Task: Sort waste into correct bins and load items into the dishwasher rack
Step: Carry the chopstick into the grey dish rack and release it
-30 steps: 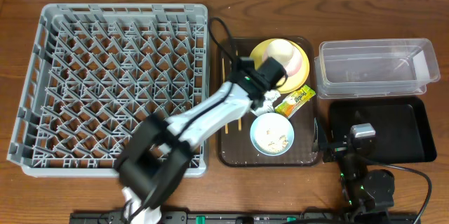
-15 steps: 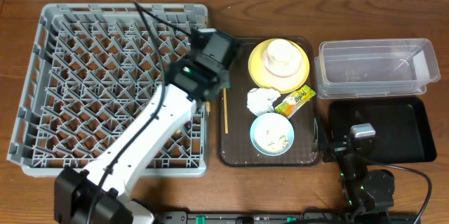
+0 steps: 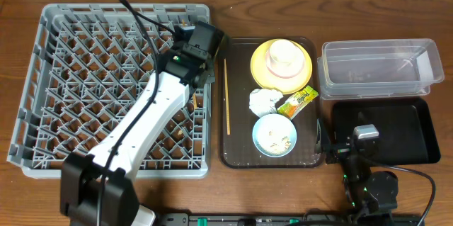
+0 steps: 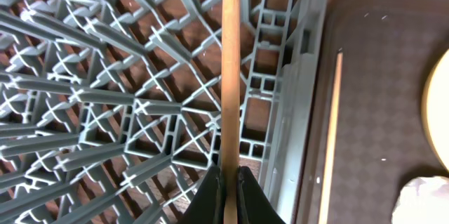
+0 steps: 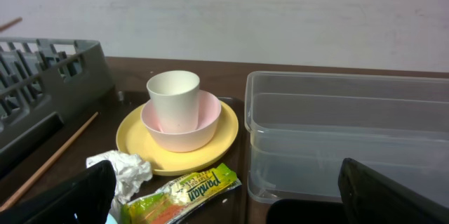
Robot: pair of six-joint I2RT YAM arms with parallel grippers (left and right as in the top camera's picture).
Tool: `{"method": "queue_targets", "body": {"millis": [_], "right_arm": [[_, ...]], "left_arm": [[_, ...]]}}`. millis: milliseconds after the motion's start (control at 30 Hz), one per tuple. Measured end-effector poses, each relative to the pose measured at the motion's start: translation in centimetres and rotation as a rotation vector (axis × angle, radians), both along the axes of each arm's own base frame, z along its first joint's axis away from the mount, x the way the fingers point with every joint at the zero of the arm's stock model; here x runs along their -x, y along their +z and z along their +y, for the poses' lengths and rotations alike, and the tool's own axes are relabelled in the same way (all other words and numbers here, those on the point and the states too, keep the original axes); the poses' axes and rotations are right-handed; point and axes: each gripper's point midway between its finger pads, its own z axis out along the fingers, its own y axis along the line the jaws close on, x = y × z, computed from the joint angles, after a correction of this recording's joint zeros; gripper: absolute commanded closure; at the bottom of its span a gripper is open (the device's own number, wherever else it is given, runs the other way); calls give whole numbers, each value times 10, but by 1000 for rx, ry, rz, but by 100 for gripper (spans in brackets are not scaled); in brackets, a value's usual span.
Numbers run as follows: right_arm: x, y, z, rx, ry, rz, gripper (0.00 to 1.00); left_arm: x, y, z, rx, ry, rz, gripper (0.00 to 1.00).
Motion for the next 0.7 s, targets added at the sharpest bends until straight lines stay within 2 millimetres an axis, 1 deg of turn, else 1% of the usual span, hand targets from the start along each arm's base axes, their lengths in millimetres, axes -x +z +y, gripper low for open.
{"method": "queue_targets", "body": {"millis": [267, 333, 433, 700], "right_arm": [[0, 0, 0, 0, 0, 0, 1], [0, 0, 0, 0, 0, 0, 1], [0, 0, 0, 0, 0, 0, 1], [0, 0, 0, 0, 0, 0, 1]], "left_arm": [[-5, -45, -3, -53, -23, 94, 94], [-4, -52, -2, -64, -27, 113, 94], [-3, -56, -2, -71, -33, 123, 94], [-4, -56, -2, -70, -33, 121, 94]]}}
